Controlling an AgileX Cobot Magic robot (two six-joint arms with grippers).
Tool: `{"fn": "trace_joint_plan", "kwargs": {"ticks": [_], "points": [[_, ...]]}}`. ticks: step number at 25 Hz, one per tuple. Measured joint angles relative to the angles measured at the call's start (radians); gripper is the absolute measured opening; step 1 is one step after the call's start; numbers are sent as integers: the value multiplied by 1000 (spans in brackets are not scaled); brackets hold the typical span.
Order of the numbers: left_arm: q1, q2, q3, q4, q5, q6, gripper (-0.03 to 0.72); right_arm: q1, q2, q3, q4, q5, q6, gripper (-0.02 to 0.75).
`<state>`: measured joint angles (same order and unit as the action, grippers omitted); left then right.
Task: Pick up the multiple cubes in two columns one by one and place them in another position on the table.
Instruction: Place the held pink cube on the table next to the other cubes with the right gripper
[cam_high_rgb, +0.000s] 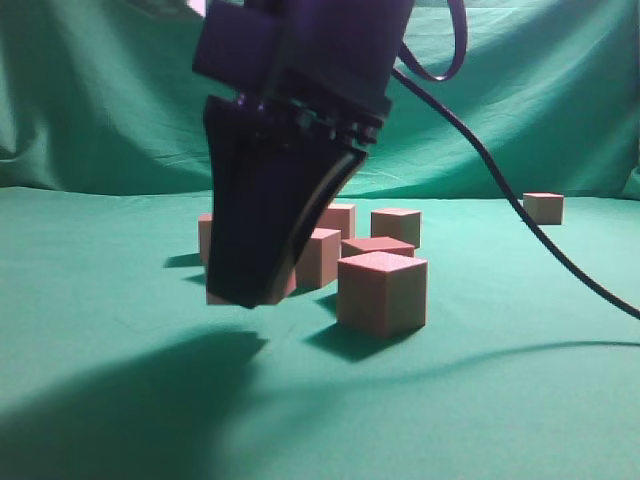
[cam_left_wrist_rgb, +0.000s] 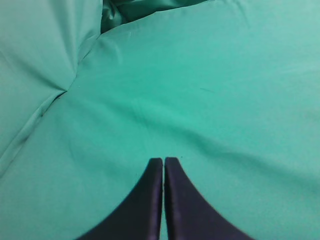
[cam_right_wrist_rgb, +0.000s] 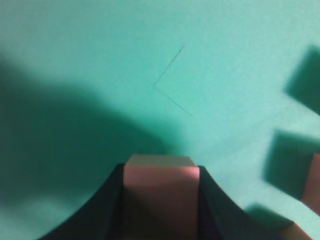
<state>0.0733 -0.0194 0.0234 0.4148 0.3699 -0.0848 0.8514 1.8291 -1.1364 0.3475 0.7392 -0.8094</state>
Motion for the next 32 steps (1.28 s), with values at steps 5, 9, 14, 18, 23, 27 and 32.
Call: {"fn": "trace_joint_plan", "kwargs": {"ticks": [5, 9, 14, 18, 23, 27, 32], "points": [[0, 0, 0, 0, 0, 0, 0, 0, 27, 0, -4, -9, 0, 256], [0, 0, 0, 0, 0, 0, 0, 0, 49, 0, -4, -14, 2, 256], [0, 0, 0, 0, 0, 0, 0, 0, 53, 0, -2, -24, 2, 256], [0, 0, 0, 0, 0, 0, 0, 0, 55, 0, -2, -36, 2, 395], [0, 0, 0, 0, 0, 0, 0, 2, 55, -53, -22, 18, 27, 628], [0, 0, 0, 0, 0, 0, 0, 2, 53, -196, -72, 133, 96, 617], [0, 0, 0, 0, 0, 0, 0, 2, 41, -412, -149, 304, 150, 617]]}}
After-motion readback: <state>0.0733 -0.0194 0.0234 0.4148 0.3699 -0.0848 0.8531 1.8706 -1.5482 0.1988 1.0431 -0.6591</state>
